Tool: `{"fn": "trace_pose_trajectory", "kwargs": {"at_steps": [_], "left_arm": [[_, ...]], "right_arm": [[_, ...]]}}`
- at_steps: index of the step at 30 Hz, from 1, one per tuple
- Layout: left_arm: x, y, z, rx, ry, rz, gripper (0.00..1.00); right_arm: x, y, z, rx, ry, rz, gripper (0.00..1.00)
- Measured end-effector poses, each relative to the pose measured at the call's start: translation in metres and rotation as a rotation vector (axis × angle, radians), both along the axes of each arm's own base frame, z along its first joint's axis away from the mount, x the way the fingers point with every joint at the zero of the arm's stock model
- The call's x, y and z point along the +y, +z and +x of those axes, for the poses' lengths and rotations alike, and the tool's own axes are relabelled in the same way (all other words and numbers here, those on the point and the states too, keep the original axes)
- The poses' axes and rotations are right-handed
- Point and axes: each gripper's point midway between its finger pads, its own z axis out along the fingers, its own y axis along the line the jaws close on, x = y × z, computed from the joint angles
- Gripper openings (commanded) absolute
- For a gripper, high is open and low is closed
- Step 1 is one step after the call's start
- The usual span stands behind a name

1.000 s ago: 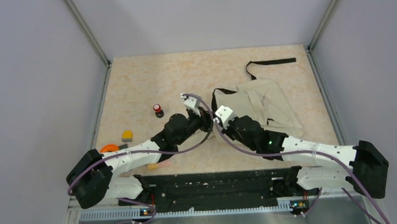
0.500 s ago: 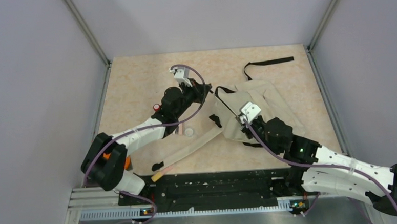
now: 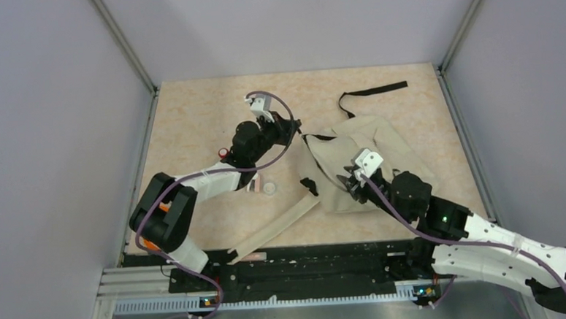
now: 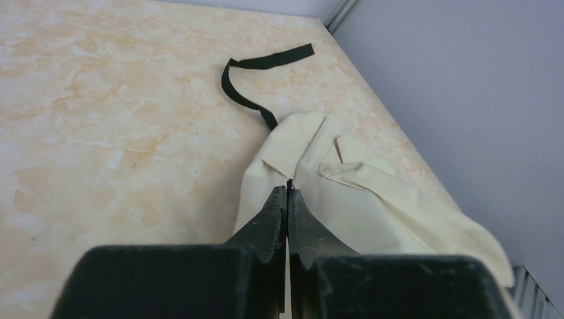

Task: Pack the student bag
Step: Zip the student bag at the center of the board.

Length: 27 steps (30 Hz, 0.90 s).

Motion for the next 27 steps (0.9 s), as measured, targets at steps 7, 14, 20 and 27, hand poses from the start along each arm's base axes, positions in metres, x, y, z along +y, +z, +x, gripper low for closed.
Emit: {"fn": "trace_pose_trajectory", "kwargs": {"at_steps": [7,14,20,27], "left_arm": [[0.001,-0.014,-0.035,0.017,-0.078,0.005,0.0],[0.004,-0.014,-0.055,0.001,-0.114,-0.005,0.0],[0.011,-0.023,-0.06,0.014,-0.099,0.002,0.0],[0.014,-0.024,-0.062,0.016,-0.085,0.003,0.0]], "right_arm": [[0.034,0.028,0.013,-0.023,0.025,0.097,0.8],[0.058,-0.009,0.046,0.105,-0.129,0.003,0.86],[0.057,-0.047,0.072,0.228,-0.238,-0.039,0.86],[0.056,-0.066,0.088,0.288,-0.296,-0.054,0.81]]}}
